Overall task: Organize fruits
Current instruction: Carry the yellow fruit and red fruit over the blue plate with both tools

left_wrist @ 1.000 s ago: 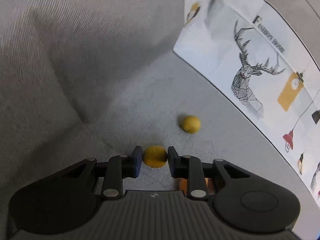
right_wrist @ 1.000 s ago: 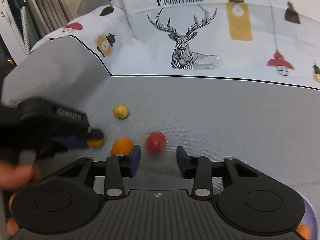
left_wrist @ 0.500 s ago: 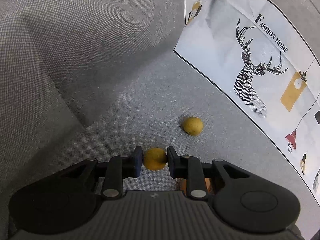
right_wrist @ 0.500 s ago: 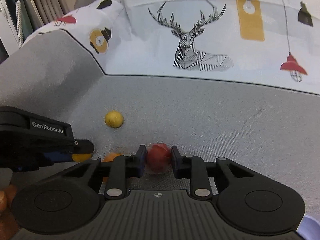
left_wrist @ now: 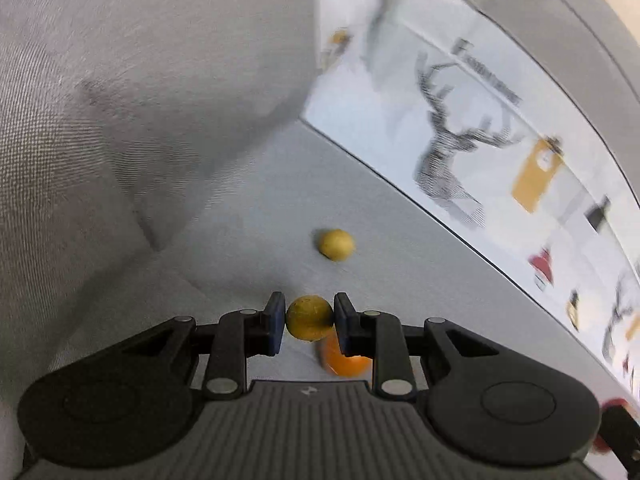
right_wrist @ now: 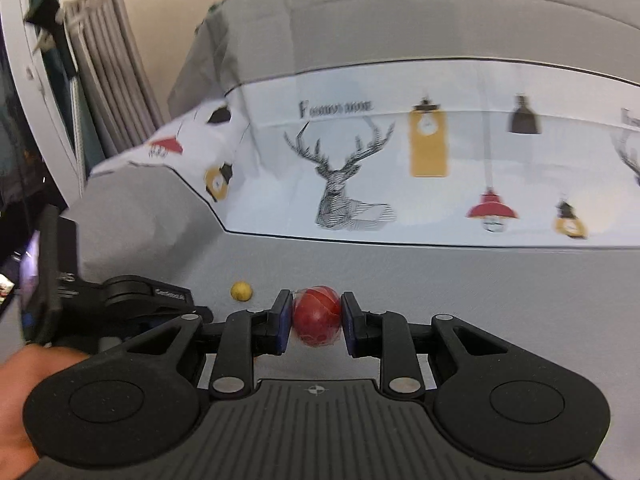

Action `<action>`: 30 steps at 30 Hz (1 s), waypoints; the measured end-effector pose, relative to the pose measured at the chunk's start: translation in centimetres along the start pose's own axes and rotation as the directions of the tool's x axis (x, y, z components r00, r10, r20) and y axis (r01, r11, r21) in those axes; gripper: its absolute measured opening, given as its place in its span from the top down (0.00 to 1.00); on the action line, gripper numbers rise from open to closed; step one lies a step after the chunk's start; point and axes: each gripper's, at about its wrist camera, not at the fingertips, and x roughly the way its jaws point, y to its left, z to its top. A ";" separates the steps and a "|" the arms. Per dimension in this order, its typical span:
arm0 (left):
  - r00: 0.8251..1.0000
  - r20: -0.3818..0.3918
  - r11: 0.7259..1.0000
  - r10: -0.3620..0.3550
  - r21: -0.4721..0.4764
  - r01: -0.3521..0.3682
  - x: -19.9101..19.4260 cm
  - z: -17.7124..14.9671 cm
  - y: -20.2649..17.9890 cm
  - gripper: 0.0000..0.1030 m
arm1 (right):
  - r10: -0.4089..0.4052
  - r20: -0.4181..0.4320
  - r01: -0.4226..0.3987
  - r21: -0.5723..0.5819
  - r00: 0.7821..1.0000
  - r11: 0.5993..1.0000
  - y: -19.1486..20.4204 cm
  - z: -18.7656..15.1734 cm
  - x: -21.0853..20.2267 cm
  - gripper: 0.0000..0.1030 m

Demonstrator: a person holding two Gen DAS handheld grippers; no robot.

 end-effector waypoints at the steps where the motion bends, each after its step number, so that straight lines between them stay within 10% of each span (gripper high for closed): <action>1: 1.000 0.006 1.000 -0.010 0.025 0.010 -0.5 -0.3 -0.5 0.72 | 0.001 -0.002 -0.001 0.014 1.000 1.000 -0.5 -0.5 -1.0 0.73; 14: 0.996 0.027 0.964 -0.083 0.255 0.074 -4.8 -3.6 -5.6 0.72 | -0.148 0.016 0.149 -0.060 0.989 0.987 -2.7 -8.0 -7.7 0.74; 30: 0.963 0.032 0.784 -0.267 0.588 0.198 -9.0 -10.9 -12.2 0.72 | -0.151 0.065 0.153 -0.025 0.986 0.988 -5.8 -7.9 -10.2 0.73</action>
